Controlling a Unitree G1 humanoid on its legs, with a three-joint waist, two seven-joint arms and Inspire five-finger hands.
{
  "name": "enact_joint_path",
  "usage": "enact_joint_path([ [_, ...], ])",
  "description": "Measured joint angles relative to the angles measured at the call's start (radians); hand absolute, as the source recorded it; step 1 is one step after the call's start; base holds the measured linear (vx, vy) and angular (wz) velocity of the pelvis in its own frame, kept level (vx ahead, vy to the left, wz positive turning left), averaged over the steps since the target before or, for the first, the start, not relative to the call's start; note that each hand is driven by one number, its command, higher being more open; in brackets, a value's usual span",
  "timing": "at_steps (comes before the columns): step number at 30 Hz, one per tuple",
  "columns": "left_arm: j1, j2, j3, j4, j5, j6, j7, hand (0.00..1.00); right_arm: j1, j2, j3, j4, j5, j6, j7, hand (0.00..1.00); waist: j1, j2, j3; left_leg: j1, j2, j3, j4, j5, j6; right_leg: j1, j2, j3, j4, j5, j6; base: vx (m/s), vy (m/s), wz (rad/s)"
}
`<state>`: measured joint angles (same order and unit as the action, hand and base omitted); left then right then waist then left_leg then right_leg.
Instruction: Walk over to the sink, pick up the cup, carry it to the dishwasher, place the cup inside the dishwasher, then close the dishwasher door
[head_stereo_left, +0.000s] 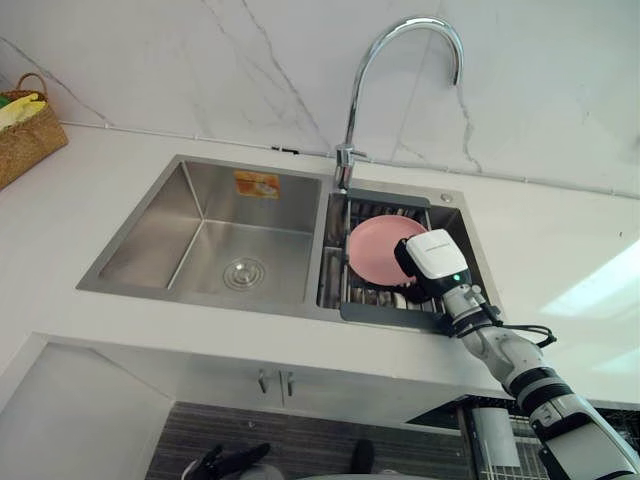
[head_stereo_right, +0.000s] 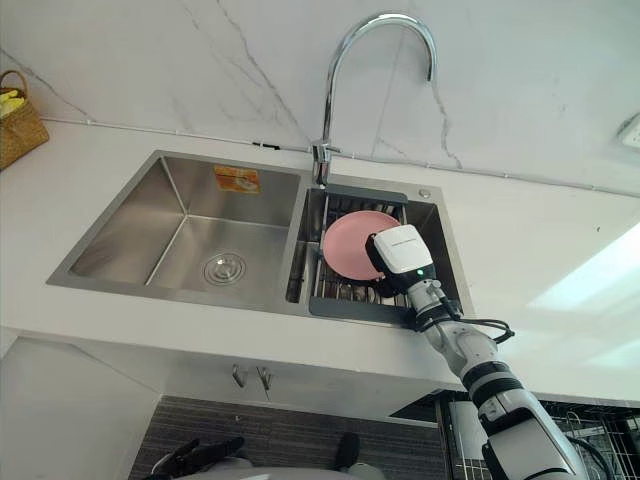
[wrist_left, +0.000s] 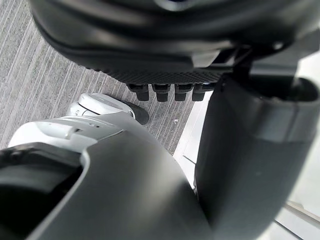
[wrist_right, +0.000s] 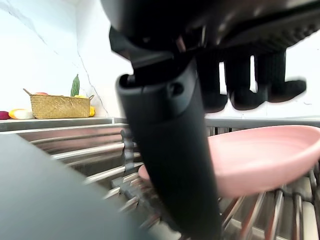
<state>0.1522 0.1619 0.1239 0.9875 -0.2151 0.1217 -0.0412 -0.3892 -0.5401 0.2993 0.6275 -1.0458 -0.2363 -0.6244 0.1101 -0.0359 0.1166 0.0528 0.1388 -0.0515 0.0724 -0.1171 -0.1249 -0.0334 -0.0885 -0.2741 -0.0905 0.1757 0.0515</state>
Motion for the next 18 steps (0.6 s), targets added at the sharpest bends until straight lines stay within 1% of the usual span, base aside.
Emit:
enact_joint_path([
  [1, 0.000, -0.005, 0.000, 0.000, 0.000, -0.001, 0.000, 1.00, -0.001, -0.001, -0.019, 0.000, 0.000, 0.006, -0.012, 0.00, 0.001, 0.003, -0.001, 0.000, 0.000, 0.001, -0.001, 0.001, 0.000, 0.000, 0.000, 0.000, 0.000, 0.001, 0.000, 0.03, 0.012, 0.03],
  [3, 0.001, -0.023, 0.000, 0.001, 0.000, -0.001, 0.003, 1.00, -0.003, -0.010, -0.066, 0.000, 0.000, 0.024, -0.036, 0.00, 0.004, 0.029, -0.009, 0.004, 0.002, 0.004, -0.013, 0.007, -0.006, -0.004, 0.000, -0.001, 0.001, 0.004, 0.001, 0.08, 0.017, -0.01],
  [5, 0.002, -0.027, -0.004, 0.001, 0.000, 0.004, 0.007, 1.00, -0.004, -0.023, -0.071, 0.000, 0.000, 0.026, -0.039, 0.00, 0.005, 0.039, -0.015, 0.012, 0.009, 0.011, -0.022, 0.015, -0.005, -0.003, 0.002, 0.000, 0.005, 0.011, -0.003, 0.13, 0.028, -0.05],
  [8, 0.003, -0.026, -0.003, 0.001, 0.000, 0.004, 0.010, 1.00, -0.004, -0.030, -0.070, 0.000, 0.000, 0.013, -0.039, 0.00, 0.005, 0.037, -0.015, 0.020, 0.013, 0.024, -0.028, 0.016, -0.006, -0.003, 0.005, 0.001, 0.005, 0.011, -0.002, 0.11, 0.031, -0.07],
  [11, 0.003, -0.025, -0.004, 0.001, 0.001, 0.005, 0.011, 1.00, -0.004, -0.030, -0.069, 0.000, 0.000, -0.005, -0.040, 0.00, 0.003, 0.034, -0.013, 0.030, 0.007, 0.032, -0.032, 0.016, -0.006, 0.003, -0.001, 0.001, 0.005, 0.011, -0.002, 0.04, 0.019, -0.03],
  [17, 0.004, -0.016, -0.003, 0.001, 0.000, 0.005, 0.012, 1.00, -0.004, -0.030, -0.069, -0.016, 0.000, -0.024, -0.040, 0.00, 0.001, 0.013, -0.009, 0.039, -0.003, 0.032, -0.036, 0.020, 0.000, 0.014, -0.008, 0.000, -0.001, 0.010, 0.003, -0.05, 0.005, 0.02],
  [18, 0.005, -0.015, -0.003, 0.001, 0.000, 0.005, 0.012, 1.00, -0.004, -0.030, -0.069, -0.022, 0.000, -0.029, -0.040, 1.00, 0.001, 0.012, -0.010, 0.039, -0.003, 0.033, -0.038, 0.020, 0.001, 0.014, -0.008, 0.000, -0.001, 0.007, 0.007, -0.06, -0.009, -0.01],
])
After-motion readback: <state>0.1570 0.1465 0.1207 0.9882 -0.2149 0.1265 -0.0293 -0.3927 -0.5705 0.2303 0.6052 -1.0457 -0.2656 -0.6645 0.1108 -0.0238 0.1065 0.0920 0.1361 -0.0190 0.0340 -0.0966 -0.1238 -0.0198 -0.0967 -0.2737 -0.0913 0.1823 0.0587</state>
